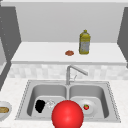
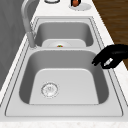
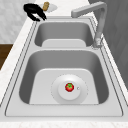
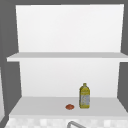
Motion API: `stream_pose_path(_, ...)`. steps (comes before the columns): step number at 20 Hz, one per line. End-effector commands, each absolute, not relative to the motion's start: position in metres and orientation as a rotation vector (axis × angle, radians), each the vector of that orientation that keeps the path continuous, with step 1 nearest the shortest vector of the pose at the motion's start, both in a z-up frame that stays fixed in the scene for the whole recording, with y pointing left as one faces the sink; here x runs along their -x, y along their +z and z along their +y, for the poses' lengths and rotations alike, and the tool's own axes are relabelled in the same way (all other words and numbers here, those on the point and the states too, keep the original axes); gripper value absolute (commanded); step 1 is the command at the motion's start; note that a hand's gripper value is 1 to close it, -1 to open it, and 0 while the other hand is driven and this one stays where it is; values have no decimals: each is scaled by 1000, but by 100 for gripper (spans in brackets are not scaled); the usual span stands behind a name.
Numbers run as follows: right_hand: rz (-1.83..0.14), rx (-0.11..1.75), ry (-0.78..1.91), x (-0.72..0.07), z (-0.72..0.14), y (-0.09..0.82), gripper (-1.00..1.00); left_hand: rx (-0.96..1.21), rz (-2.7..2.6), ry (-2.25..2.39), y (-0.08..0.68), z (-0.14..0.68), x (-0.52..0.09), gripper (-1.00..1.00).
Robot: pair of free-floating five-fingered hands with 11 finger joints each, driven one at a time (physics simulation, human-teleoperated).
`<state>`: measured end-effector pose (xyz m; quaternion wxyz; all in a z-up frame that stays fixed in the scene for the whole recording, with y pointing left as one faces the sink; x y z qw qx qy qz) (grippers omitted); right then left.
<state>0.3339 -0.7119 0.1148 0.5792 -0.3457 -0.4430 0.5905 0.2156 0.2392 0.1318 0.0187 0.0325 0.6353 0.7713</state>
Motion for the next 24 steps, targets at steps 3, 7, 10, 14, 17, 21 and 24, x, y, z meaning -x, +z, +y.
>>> stream_pose_path(3,-972,905,1347,-331,-699,142,100,-101,1973,2395,132,239,-216,0)
stream_pose_path(7,-947,916,1322,-325,-681,163,100,-101,1973,2395,132,239,-216,0)
stream_pose_path(10,-918,916,1327,-317,-661,179,100,-101,1973,2395,132,239,-216,0)
stream_pose_path(14,-902,935,1331,-308,-634,197,100,-101,1973,2395,132,239,-216,0)
stream_pose_path(17,-901,936,1331,-306,-612,208,100,-101,1973,2395,132,239,-216,0)
stream_pose_path(21,-884,922,1339,-303,-581,220,100,-101,1973,2395,132,239,-216,0)
stream_pose_path(24,-899,935,1335,-299,-558,225,100,-101,1973,2395,132,239,-216,0)
